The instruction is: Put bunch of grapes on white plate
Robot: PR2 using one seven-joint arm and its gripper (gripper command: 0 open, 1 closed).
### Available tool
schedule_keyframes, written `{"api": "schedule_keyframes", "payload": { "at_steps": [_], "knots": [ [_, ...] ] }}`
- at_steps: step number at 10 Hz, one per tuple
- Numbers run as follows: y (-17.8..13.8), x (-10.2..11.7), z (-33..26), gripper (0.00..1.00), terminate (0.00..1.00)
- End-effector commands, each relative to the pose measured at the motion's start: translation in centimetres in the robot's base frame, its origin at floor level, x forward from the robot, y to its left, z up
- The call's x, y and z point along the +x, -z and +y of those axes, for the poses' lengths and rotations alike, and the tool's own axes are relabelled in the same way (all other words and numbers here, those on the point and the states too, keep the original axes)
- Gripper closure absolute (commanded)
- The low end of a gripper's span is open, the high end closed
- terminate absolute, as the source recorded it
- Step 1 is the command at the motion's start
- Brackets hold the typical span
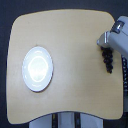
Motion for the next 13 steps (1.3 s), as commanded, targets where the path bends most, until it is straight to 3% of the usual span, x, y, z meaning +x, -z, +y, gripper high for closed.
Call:
{"api": "schedule_keyframes", "payload": {
  "at_steps": [1, 13],
  "knots": [
    [-1.0, -0.1, 0.6, 1.0, 0.0],
    [-2.5, 0.2, 1.2, 1.0, 0.0]
  ]
}}
